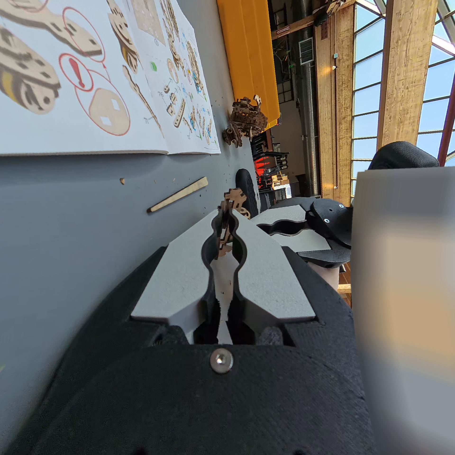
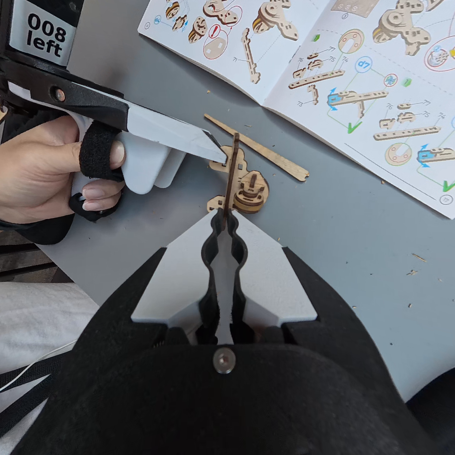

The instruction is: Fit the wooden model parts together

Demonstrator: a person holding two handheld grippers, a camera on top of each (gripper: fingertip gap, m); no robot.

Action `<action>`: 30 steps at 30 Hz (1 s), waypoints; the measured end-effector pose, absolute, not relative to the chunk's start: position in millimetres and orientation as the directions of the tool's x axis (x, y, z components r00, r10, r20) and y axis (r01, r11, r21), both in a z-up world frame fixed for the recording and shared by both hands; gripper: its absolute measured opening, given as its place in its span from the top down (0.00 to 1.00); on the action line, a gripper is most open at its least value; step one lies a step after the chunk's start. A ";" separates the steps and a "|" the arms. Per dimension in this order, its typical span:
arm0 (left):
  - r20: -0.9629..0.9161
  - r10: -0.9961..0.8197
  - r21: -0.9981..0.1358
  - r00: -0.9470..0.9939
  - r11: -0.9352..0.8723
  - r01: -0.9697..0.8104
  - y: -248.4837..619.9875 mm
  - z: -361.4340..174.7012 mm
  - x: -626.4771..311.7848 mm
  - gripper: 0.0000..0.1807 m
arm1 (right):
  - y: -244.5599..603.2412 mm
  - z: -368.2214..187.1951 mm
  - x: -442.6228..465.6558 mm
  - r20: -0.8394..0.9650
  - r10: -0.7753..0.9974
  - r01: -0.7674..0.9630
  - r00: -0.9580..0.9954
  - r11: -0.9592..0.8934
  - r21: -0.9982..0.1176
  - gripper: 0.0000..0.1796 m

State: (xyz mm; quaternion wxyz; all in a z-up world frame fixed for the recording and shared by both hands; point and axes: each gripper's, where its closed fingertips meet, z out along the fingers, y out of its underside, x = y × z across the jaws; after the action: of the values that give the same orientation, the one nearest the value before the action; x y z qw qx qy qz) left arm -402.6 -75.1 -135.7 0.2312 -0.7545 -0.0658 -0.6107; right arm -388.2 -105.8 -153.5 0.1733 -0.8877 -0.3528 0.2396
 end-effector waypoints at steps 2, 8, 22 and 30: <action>0.942 -0.201 -0.294 0.268 -0.880 0.374 -75.0 -136.0 -401.9 0.99 | -105.1 -154.4 -387.5 -0.304 0.712 0.539 0.634 -0.688 -0.486 0.99; 0.940 -0.221 -0.308 0.260 -0.877 0.370 -74.6 -132.9 -400.4 0.97 | -104.8 -154.7 -386.3 -0.334 0.703 0.521 0.628 -0.699 -0.490 0.98; 0.855 -0.328 -0.436 0.402 -0.874 0.213 -86.4 -139.8 -394.0 0.91 | -103.4 -155.2 -387.7 -0.356 0.708 0.490 0.610 -0.690 -0.533 0.98; 0.836 -0.353 -0.441 0.420 -0.888 0.131 -97.5 -146.2 -388.0 0.98 | -104.8 -154.4 -386.4 -0.371 0.703 0.478 0.607 -0.696 -0.536 0.99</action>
State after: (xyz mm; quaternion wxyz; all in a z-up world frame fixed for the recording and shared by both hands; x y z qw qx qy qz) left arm -388.0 -97.5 -146.2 0.2266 -0.8116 0.0686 -0.5341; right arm -386.4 -104.8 -154.4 0.1956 -0.8746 -0.3375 0.2878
